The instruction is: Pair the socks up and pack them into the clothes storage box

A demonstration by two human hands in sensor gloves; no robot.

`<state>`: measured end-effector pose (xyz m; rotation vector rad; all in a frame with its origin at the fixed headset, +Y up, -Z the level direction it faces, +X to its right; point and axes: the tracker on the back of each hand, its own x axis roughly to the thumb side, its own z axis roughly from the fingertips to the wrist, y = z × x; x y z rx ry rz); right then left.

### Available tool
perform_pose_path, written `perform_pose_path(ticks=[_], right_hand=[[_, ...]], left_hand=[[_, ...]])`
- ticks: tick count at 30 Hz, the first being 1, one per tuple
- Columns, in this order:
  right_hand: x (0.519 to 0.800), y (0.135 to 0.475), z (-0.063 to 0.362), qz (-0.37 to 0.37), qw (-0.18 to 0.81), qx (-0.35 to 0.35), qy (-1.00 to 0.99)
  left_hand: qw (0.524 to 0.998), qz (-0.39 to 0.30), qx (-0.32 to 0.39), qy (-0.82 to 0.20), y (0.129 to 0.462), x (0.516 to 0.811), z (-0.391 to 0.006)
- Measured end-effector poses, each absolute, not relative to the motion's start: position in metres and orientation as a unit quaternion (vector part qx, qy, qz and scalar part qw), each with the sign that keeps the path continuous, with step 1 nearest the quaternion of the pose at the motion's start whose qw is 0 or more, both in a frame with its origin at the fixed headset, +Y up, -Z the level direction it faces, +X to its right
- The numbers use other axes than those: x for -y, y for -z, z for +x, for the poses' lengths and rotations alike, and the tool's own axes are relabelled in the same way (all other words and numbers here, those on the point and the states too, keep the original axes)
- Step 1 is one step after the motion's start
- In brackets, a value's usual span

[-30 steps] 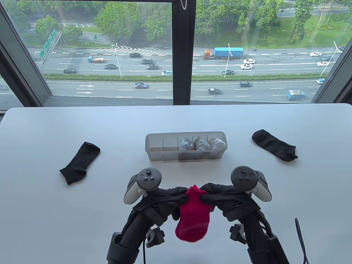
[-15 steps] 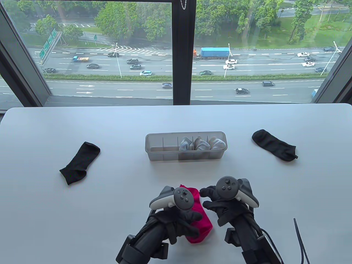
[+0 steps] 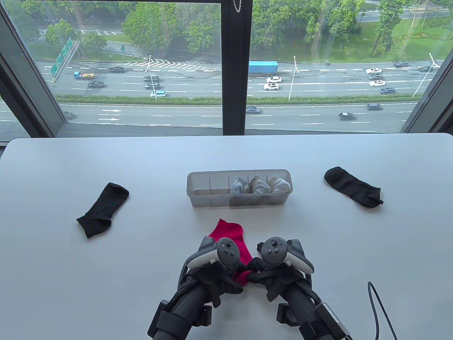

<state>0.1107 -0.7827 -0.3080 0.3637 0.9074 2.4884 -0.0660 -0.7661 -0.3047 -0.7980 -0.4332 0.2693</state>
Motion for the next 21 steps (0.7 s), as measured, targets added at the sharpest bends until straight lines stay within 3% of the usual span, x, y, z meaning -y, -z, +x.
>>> perform_pose_path(ticks=[6, 10, 14, 16, 21], right_hand=[[0.784, 0.308, 0.11, 0.13, 0.282, -0.34, -0.888], [0.784, 0.308, 0.116, 0.145, 0.305, -0.344, -0.876], [0.785, 0.306, 0.111, 0.149, 0.267, -0.359, -0.882], [0.787, 0.304, 0.106, 0.132, 0.261, -0.331, -0.897], [0.787, 0.305, 0.105, 0.125, 0.285, -0.345, -0.885]], left_hand=[[0.926, -0.315, 0.181, -0.105, 0.303, 0.762, -0.061], [0.91, -0.338, 0.177, -0.16, 0.307, 0.763, -0.071], [0.896, -0.351, 0.165, -0.216, 0.309, 0.765, -0.082], [0.887, -0.357, 0.16, -0.247, 0.31, 0.767, -0.086], [0.896, -0.342, 0.175, -0.225, 0.307, 0.765, -0.086]])
